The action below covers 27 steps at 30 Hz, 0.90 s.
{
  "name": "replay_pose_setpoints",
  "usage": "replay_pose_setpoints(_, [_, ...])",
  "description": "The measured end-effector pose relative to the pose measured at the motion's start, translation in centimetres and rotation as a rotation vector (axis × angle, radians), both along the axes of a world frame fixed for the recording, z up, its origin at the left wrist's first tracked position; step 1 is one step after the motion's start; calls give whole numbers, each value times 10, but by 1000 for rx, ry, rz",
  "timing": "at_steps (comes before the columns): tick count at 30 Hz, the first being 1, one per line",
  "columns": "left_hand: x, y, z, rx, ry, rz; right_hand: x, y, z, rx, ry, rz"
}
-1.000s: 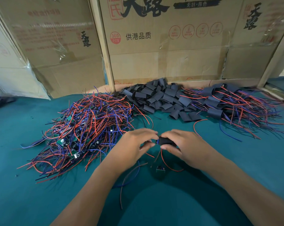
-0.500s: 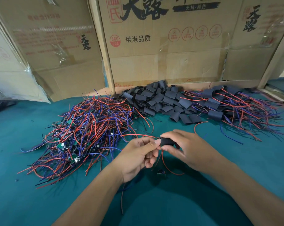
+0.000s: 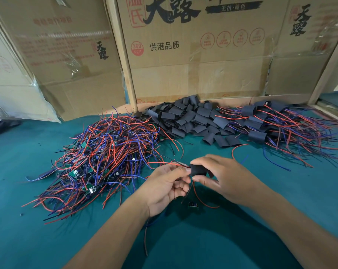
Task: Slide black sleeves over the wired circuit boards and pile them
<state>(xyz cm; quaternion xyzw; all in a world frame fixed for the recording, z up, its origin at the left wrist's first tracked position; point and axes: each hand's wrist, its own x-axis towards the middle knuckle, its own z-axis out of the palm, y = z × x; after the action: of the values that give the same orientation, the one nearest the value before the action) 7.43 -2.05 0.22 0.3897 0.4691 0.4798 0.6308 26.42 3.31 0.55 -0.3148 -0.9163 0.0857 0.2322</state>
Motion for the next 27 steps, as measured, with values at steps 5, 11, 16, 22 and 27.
replay_pose_setpoints(5, [3,2,-2,-64,-55,31,-1,-1,-2,44,-7,16])
replay_pose_setpoints(11, [2,1,0,-93,-100,-11,-3,0,-4,11,33,34])
replay_pose_setpoints(16, [-1,0,5,10,-102,-9,0,5,-5,-68,114,35])
replay_pose_setpoints(22, [3,-1,0,154,14,60,-2,4,-5,-96,119,28])
replay_pose_setpoints(27, [0,6,-3,143,-29,193,3,10,-1,-197,201,-95])
